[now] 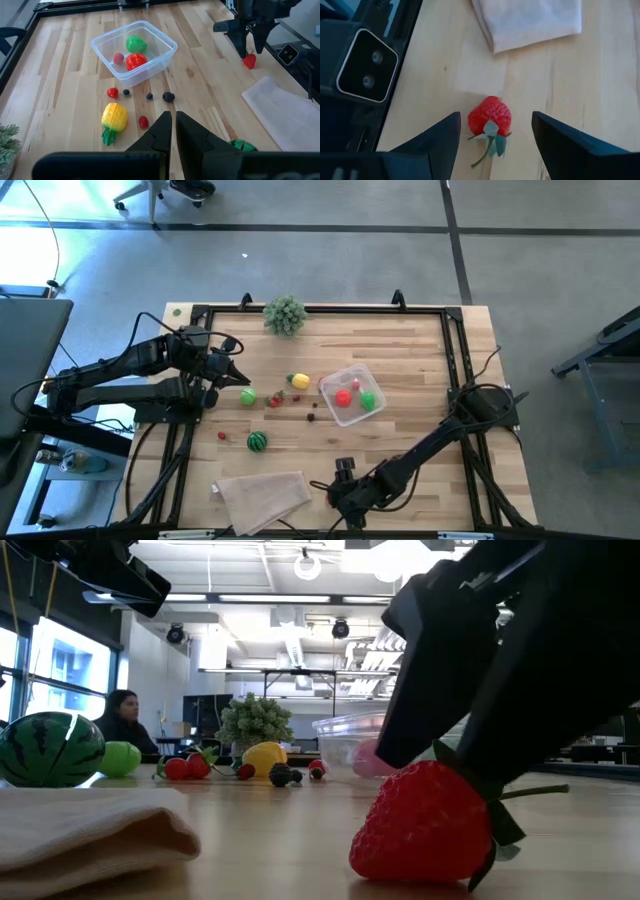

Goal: Pick and placing Produce into tupperware
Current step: Put the bottom strawberry into the transparent bin

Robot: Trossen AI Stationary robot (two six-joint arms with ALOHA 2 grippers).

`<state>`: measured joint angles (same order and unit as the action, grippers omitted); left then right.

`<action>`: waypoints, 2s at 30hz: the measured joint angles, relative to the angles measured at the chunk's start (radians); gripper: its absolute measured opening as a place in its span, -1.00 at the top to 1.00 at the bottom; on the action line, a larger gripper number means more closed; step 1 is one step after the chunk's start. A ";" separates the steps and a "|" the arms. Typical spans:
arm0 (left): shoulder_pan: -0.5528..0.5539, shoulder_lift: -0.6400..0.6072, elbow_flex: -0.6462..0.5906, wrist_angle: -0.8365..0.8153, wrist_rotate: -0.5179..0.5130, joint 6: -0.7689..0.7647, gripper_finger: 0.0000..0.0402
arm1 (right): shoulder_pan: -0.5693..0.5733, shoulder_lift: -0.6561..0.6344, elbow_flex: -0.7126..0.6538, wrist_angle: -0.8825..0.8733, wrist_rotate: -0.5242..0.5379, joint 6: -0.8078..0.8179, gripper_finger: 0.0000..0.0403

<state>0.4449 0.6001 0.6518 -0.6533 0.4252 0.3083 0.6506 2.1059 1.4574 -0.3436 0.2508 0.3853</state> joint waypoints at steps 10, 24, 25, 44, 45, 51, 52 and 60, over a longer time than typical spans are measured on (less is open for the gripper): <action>0.000 0.000 0.000 0.000 0.000 0.000 0.92 | -0.002 0.037 0.000 0.041 -0.027 -0.001 -0.18; 0.000 0.000 0.000 0.000 0.000 0.000 0.92 | -0.022 0.056 0.000 0.065 -0.058 -0.019 -0.15; 0.000 0.000 0.000 0.000 0.000 0.000 0.92 | -0.025 0.058 0.000 0.068 -0.070 -0.015 -0.13; 0.000 0.000 0.000 0.000 0.000 0.000 0.92 | -0.029 0.059 0.000 0.063 -0.104 -0.001 0.24; 0.000 0.000 0.000 0.000 0.000 0.000 0.92 | -0.029 0.059 0.000 0.063 -0.104 -0.001 0.26; 0.000 0.000 0.000 0.000 0.000 0.000 0.92 | -0.029 0.059 0.000 0.063 -0.107 0.000 0.31; 0.000 0.000 0.000 0.000 0.000 0.000 0.92 | -0.029 0.059 0.000 0.063 -0.107 -0.001 0.31; 0.000 0.000 0.000 0.000 0.000 0.000 0.92 | -0.029 0.045 0.000 0.040 -0.085 -0.009 0.31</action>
<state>0.4450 0.5999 0.6518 -0.6533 0.4252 0.3084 0.6216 2.1508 1.4574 -0.3041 0.1659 0.3766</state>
